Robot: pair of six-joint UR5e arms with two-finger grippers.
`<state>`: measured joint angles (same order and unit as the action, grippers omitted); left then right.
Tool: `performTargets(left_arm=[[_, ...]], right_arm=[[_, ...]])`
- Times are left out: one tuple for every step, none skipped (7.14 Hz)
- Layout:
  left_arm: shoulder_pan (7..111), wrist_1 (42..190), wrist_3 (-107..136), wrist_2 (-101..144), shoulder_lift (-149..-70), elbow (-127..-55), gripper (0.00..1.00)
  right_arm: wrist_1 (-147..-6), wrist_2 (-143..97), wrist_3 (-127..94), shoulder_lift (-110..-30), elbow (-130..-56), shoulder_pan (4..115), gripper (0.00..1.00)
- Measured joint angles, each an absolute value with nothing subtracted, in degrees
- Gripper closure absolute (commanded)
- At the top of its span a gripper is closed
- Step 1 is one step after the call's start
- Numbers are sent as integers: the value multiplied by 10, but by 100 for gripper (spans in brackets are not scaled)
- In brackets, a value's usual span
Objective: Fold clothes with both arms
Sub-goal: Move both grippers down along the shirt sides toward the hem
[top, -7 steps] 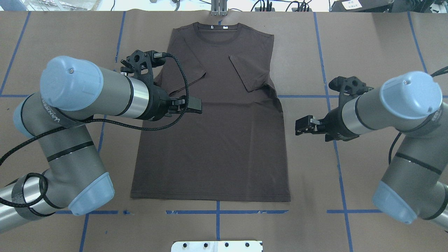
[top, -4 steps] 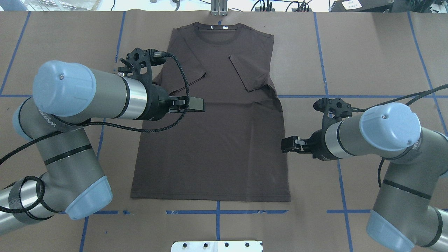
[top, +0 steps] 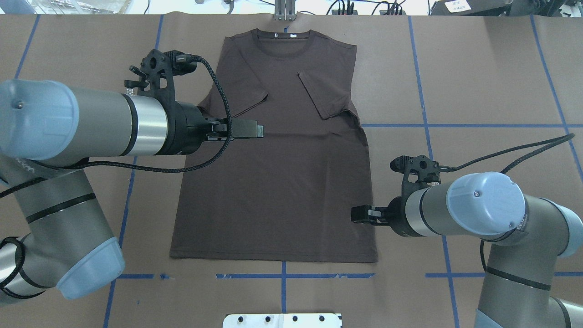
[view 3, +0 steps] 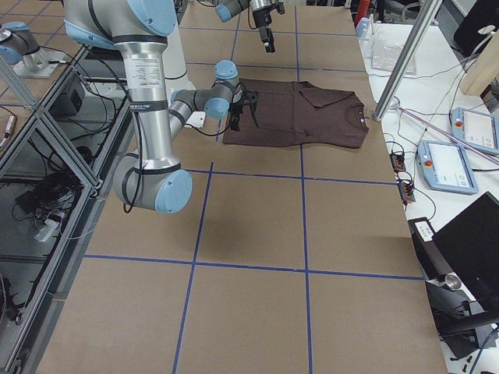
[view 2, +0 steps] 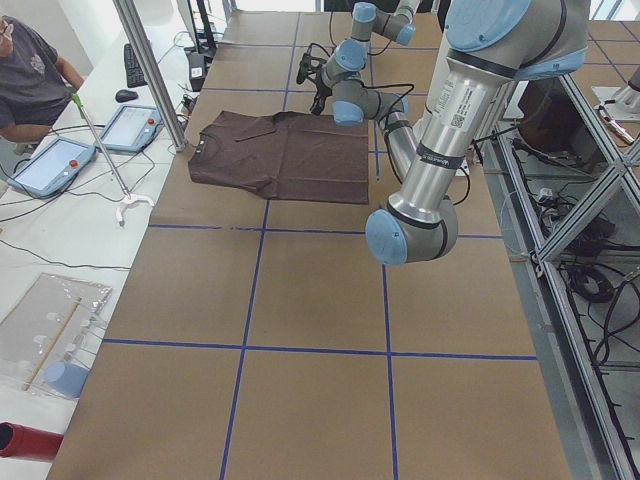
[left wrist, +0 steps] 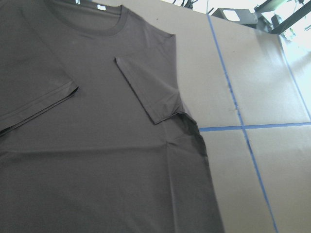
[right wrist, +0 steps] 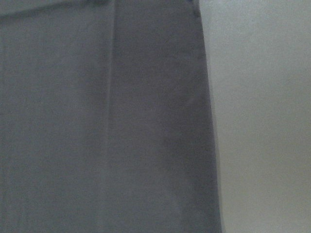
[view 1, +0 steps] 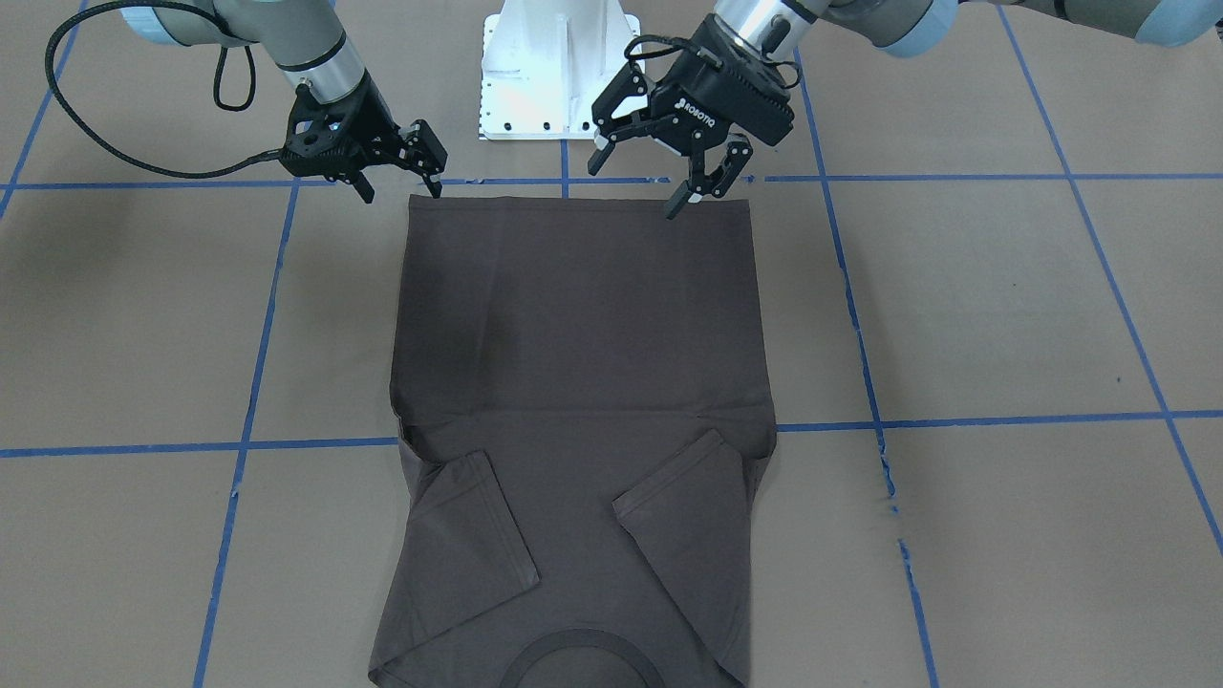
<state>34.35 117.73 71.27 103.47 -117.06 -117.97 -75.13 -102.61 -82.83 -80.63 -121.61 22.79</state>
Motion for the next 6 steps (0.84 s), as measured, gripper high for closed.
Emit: performTargets(left_arm=[[344,1177,713,1035,-1166,-1187,0],[345,1177,712,1035,-1162,-1192,0],[346,1177,710,1035,-1153,-1198,0],[345,1178,709,1035,-1140,-1201,0],[342,1176,708,1035,-1130,-1190,0],[339,1174,708,1035,-1125,-1173,0]], right_arm=[[-751,-1026,-829,-807,-1218,227,0],[-751,-1026,-829,-808,-1218,227,0],[-751,-1026,-829,-809,-1218,228,0],[-751,-1026,-829,-810,-1219,228,0],[-751,-1026,-829,-810,-1219,227,0],[-751,-1027,-830,-811,-1219,226,0]])
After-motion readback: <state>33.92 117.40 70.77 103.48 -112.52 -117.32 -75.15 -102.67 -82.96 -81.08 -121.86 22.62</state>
